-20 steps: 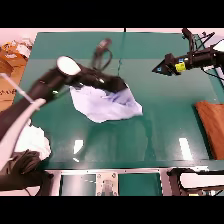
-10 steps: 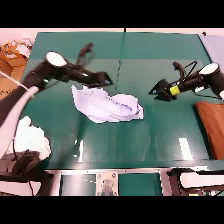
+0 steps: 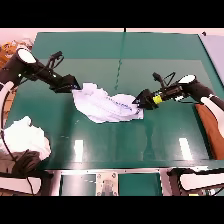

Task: Fold the shirts.

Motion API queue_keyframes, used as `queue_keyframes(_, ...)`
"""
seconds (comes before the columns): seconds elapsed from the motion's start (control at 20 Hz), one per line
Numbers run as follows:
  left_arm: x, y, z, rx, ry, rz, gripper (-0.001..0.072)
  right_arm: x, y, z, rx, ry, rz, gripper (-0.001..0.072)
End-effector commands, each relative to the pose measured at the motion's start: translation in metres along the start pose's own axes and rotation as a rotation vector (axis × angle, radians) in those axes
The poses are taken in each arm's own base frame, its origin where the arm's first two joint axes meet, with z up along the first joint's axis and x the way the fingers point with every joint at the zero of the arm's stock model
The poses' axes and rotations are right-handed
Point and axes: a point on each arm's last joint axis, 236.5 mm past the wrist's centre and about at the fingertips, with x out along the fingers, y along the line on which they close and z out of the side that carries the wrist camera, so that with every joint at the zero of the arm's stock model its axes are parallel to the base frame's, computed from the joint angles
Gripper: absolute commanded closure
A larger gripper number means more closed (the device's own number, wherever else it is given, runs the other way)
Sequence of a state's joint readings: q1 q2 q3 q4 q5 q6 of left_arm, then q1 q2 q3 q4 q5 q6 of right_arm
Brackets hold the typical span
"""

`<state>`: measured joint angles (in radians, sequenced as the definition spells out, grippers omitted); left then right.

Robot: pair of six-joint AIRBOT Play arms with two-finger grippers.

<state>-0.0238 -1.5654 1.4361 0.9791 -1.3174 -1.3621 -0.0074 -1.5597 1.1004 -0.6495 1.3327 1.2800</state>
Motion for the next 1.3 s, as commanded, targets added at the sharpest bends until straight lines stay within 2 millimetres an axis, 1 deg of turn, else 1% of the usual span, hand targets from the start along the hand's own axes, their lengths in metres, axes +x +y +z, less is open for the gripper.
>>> queue_keyframes(0.0, 0.006, 0.024, -0.008, -0.037, 0.018, 0.061, 0.0044, 0.023, 0.009, -0.011, 0.01, 0.061, 0.025, 0.0164)
queue_keyframes(0.15, 0.022, 0.053, -0.042, -0.061, 0.117, 0.137, 0.0044, 0.031, -0.002, -0.011, 0.04, 0.083, 0.023, 0.0164)
queue_keyframes(0.2, 0.028, 0.057, -0.048, -0.074, 0.124, 0.138, 0.0044, 0.034, -0.005, -0.011, 0.048, 0.09, 0.023, 0.0168)
queue_keyframes(0.25, 0.036, 0.062, -0.049, -0.088, 0.112, 0.143, 0.0044, 0.036, -0.007, -0.012, 0.052, 0.096, 0.024, 0.031)
queue_keyframes(0.3, 0.044, 0.065, -0.05, -0.109, 0.092, 0.141, 0.0044, 0.039, -0.006, -0.01, 0.037, 0.096, 0.035, 0.0671)
queue_keyframes(0.35, 0.053, 0.06, -0.05, -0.141, 0.07, 0.103, 0.0045, 0.041, -0.004, -0.007, 0.028, 0.085, 0.044, 0.0687)
queue_keyframes(0.4, 0.06, 0.048, -0.048, -0.163, 0.046, 0.04, 0.0046, 0.041, -0.003, -0.004, 0.027, 0.072, 0.047, 0.0696)
queue_keyframes(0.45, 0.065, 0.032, -0.045, -0.164, 0.028, -0.035, 0.0123, 0.041, -0.002, -0.001, 0.025, 0.061, 0.049, 0.0696)
queue_keyframes(0.5, 0.066, 0.021, -0.043, -0.145, 0.018, -0.08, 0.0287, 0.04, -0.001, 0.002, 0.021, 0.051, 0.047, 0.0696)
queue_keyframes(0.55, 0.067, 0.015, -0.042, -0.12, 0.017, -0.097, 0.0433, 0.037, 0.0, 0.006, 0.015, 0.041, 0.047, 0.0696)
queue_keyframes(0.6, 0.068, 0.013, -0.045, -0.108, 0.025, -0.099, 0.0495, 0.031, 0.001, 0.012, -0.001, 0.022, 0.049, 0.0696)
queue_keyframes(0.65, 0.069, 0.013, -0.049, -0.097, 0.043, -0.091, 0.0642, 0.023, 0.003, 0.019, -0.024, 0.003, 0.053, 0.0697)
queue_keyframes(0.7, 0.069, 0.018, -0.054, -0.083, 0.062, -0.072, 0.0681, 0.012, 0.007, 0.024, -0.037, -0.006, 0.062, 0.0697)
queue_keyframes(0.8, 0.069, 0.032, -0.061, -0.055, 0.089, -0.011, 0.0681, -0.015, 0.015, 0.025, -0.084, -0.023, 0.072, 0.0698)
queue_keyframes(0.9, 0.069, 0.039, -0.061, -0.045, 0.091, 0.019, 0.0681, -0.034, 0.018, 0.02, -0.143, -0.063, 0.007, 0.0698)
queue_keyframes(1.0, 0.069, 0.042, -0.06, -0.038, 0.084, 0.032, 0.0681, -0.05, 0.012, 0.017, -0.206, -0.119, -0.111, 0.0699)
queue_keyframes(1.05, 0.067, 0.045, -0.06, -0.026, 0.091, 0.047, 0.0681, -0.063, 0.008, 0.024, -0.208, -0.185, -0.17, 0.0698)
queue_keyframes(1.1, 0.064, 0.048, -0.061, -0.008, 0.101, 0.065, 0.0682, -0.081, 0.005, 0.033, -0.201, -0.263, -0.218, 0.0698)
queue_keyframes(1.15, 0.057, 0.049, -0.058, 0.016, 0.104, 0.086, 0.0682, -0.105, 0.006, 0.044, -0.187, -0.356, -0.244, 0.0698)
queue_keyframes(1.2, 0.048, 0.047, -0.052, 0.039, 0.095, 0.099, 0.0682, -0.13, 0.009, 0.053, -0.177, -0.447, -0.253, 0.0698)
queue_keyframes(1.25, 0.034, 0.039, -0.04, 0.068, 0.057, 0.103, 0.0682, -0.158, 0.016, 0.059, -0.171, -0.539, -0.259, 0.0698)
